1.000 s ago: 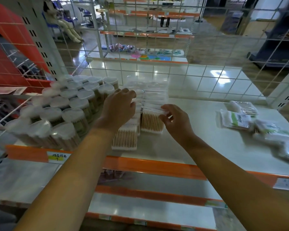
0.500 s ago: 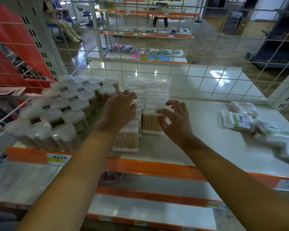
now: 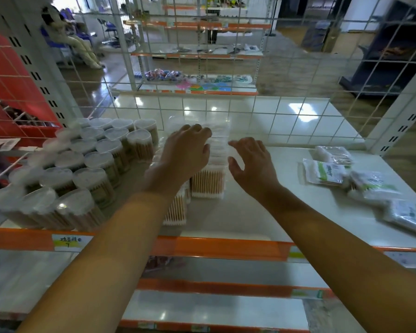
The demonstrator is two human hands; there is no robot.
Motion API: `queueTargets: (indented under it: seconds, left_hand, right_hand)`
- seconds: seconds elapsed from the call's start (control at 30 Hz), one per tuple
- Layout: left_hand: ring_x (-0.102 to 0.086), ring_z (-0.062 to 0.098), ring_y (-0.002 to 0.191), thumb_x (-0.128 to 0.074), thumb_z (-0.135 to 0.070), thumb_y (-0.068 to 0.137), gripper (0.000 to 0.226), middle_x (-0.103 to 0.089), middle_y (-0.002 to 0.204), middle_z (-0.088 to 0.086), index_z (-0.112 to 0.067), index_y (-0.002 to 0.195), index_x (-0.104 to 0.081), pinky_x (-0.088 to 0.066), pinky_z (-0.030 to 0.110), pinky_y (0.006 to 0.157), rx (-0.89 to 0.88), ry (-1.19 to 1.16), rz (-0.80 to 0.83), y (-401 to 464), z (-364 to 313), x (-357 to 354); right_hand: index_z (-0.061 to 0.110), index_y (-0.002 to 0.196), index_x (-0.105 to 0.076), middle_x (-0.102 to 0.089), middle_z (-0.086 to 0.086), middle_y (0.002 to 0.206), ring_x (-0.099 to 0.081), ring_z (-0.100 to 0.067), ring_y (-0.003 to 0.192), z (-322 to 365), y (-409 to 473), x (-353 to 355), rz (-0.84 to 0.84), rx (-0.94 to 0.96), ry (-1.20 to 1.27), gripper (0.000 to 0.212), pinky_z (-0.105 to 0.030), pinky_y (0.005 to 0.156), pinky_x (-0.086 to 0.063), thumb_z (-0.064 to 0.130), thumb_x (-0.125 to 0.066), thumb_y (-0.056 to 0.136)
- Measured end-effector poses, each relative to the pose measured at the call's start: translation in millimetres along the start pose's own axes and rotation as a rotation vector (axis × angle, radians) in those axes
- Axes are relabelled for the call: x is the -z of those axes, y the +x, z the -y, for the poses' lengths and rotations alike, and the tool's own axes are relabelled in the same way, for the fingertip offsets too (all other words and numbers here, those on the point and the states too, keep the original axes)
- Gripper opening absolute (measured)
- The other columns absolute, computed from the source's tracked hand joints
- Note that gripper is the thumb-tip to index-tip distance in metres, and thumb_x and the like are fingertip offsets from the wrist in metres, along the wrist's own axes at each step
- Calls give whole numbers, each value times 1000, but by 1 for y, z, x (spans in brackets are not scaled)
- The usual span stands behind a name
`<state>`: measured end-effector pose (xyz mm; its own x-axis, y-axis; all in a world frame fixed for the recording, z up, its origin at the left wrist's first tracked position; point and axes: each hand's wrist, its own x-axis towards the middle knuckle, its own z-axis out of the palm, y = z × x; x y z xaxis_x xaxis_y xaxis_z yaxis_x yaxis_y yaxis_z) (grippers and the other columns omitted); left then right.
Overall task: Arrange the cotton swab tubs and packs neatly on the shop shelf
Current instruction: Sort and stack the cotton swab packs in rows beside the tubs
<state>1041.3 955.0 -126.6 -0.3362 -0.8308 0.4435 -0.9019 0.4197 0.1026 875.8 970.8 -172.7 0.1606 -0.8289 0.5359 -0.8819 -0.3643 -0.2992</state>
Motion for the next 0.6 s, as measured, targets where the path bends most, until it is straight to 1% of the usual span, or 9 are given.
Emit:
queueTargets:
  seconds: [0.07,0.17,0.4,0.5,0.6]
  left_hand:
    - [-55,22,108,-48,-22,94,32,-61,118,7,-10,124,-54,-43,31,89,-13,-20,5,7,-15,-2]
    - [-54,22,112,-45,-23,95,34,-59,122,7,-11,126,-51,-42,32,92,-36,-38,5,16,-40,-7]
    - [-56,20,106,-47,-23,94,32,-61,118,5,-12,124,-53,-45,31,90,-89,-110,6,32,-98,-30]
    - [-56,20,107,-49,-23,94,33,-61,118,5,-13,125,-53,-44,31,91,-111,-148,11,34,-125,-42]
    - [-57,21,105,-49,-21,94,32,-62,114,5,-12,125,-53,-47,32,89,-159,-129,39,37,-148,-56]
  right_hand:
    - [8,129,-49,-53,-12,123,-47,-27,114,-8,1,7,50,-57,-34,43,-35,96,-38,27,-55,90]
    - [10,134,-42,-49,-11,130,-43,-25,120,-25,-1,16,70,-115,-98,47,-33,98,-35,34,-48,94]
    - [8,134,-43,-52,-12,128,-45,-27,120,-69,-15,44,73,-215,-151,46,-36,99,-36,32,-45,95]
    - [6,130,-46,-57,-15,122,-49,-29,115,-89,-22,58,52,-235,-167,43,-38,96,-39,30,-47,94]
    - [4,127,-49,-60,-17,116,-51,-32,110,-110,-30,73,44,-244,-202,41,-40,92,-42,27,-48,93]
